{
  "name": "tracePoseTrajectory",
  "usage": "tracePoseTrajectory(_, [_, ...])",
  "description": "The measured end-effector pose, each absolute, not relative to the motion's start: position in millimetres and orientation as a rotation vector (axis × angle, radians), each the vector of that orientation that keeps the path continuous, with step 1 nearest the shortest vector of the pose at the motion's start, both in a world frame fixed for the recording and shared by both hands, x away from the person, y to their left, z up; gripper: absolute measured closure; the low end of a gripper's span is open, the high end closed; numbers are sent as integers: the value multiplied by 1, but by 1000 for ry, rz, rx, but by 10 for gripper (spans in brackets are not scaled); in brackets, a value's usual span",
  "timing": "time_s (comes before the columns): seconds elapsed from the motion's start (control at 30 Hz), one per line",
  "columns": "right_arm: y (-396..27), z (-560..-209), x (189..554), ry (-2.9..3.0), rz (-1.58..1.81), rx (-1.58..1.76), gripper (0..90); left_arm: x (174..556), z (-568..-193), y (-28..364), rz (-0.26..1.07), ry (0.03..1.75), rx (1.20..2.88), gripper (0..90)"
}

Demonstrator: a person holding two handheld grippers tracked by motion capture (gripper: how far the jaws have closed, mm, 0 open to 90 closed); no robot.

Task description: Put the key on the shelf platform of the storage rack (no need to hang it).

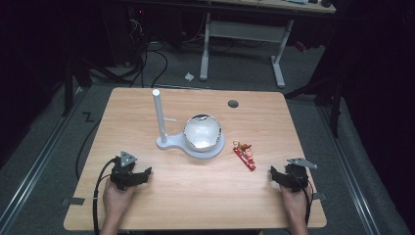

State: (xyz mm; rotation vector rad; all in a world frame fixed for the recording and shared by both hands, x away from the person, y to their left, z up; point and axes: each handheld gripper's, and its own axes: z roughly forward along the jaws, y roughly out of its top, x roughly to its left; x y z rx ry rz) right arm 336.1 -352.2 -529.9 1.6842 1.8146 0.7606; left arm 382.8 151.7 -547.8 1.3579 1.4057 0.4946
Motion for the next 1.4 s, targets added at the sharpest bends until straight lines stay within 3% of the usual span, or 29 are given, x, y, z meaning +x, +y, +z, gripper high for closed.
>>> tracePoseTrajectory(0.67, [-334,-519,328,1906,875,1605,374,383,-548,152,495,1407,1356,244])
tracePoseTrajectory(1.4, [-286,-500,355,2058,957,1455,266,383,-548,152,494,1408,1355,245])
